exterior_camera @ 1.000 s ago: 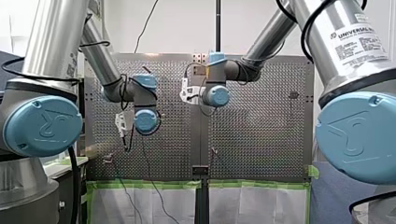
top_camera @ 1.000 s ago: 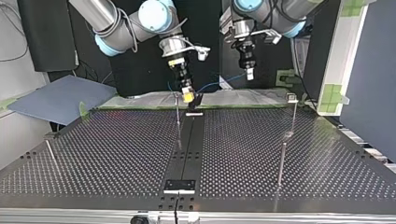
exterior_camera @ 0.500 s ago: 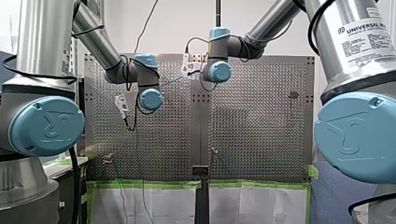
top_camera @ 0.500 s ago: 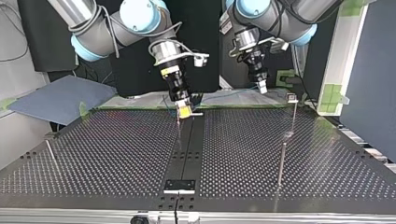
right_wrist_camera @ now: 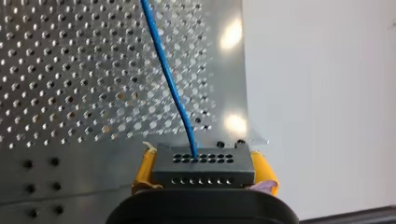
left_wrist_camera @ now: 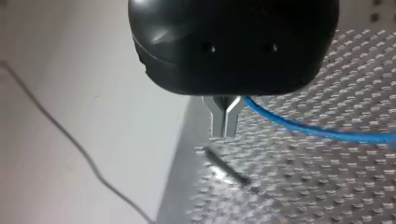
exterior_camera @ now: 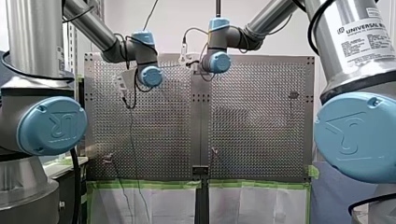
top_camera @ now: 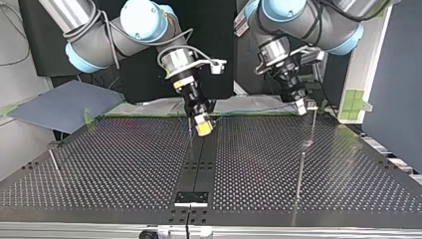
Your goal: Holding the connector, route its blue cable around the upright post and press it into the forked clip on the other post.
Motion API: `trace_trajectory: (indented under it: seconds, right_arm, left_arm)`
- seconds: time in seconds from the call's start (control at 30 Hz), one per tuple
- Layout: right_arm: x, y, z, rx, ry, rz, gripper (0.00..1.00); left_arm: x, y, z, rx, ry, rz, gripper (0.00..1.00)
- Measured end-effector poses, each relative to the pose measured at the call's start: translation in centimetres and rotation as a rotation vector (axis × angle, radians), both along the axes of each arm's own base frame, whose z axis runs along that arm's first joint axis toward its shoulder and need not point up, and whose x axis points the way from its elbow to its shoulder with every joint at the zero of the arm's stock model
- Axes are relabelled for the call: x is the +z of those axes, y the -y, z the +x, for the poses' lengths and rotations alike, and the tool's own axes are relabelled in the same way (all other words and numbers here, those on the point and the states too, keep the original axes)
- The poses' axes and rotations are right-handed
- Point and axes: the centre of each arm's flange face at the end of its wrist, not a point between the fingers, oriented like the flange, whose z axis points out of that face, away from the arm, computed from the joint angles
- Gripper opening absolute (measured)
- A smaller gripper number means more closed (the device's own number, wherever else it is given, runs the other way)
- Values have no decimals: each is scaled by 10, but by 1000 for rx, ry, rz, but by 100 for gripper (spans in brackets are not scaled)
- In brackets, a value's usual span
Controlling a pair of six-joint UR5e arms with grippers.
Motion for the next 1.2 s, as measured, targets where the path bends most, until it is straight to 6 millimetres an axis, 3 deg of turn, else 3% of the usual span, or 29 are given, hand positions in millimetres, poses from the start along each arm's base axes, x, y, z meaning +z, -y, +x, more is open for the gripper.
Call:
trace_trajectory:
  seconds: [0.57,0.87,1.2]
  right_arm:
    - [53,15,9,58,54,-60,0]
    - [71,27,12,57,80,-83,0]
    - [59,46,35,71,59,-62,0]
  left_arm:
    - [109,-42,13,28,151,-60,9]
    - [122,-60,43,28,130,-32,12]
    - [123,-81,86,22,105,-26,12]
